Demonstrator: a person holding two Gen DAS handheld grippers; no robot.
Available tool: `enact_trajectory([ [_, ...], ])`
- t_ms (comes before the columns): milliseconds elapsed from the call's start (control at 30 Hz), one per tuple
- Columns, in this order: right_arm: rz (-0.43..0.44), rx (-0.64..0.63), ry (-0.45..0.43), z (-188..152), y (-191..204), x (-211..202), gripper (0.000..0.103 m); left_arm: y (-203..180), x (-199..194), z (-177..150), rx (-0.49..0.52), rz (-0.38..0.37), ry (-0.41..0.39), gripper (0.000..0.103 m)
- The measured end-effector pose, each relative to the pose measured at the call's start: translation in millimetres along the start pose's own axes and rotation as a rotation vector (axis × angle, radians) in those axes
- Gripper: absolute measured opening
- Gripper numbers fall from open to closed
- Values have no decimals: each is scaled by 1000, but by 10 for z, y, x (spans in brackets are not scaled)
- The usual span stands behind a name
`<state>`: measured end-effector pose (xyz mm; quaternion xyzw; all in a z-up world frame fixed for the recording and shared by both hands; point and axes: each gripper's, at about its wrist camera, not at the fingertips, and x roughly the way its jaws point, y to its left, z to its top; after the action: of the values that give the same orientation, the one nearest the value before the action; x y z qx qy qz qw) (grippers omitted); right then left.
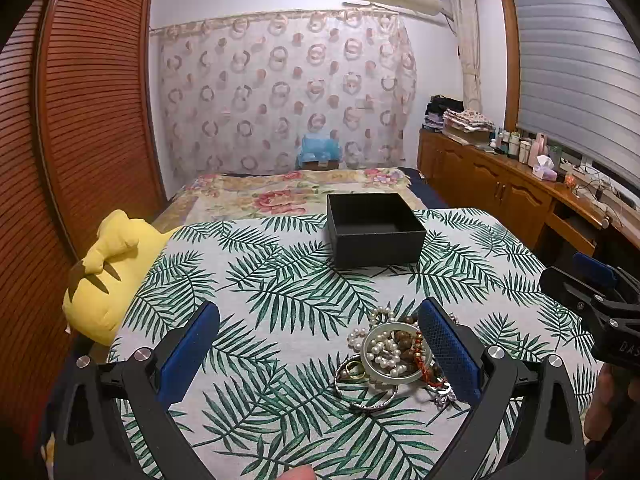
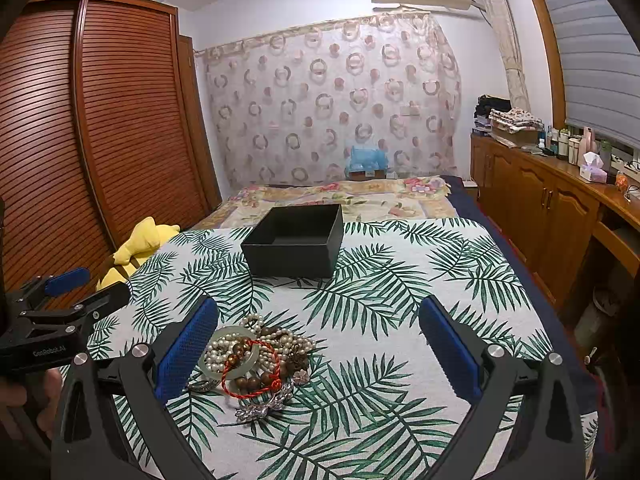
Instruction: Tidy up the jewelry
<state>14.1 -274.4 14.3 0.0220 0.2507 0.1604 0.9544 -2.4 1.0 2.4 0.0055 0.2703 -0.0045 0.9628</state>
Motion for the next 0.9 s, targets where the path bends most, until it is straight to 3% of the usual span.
enact_trajectory([
  [900, 0, 2, -1, 12, -15, -7, 101, -46, -55, 56, 4, 8, -11, 96],
])
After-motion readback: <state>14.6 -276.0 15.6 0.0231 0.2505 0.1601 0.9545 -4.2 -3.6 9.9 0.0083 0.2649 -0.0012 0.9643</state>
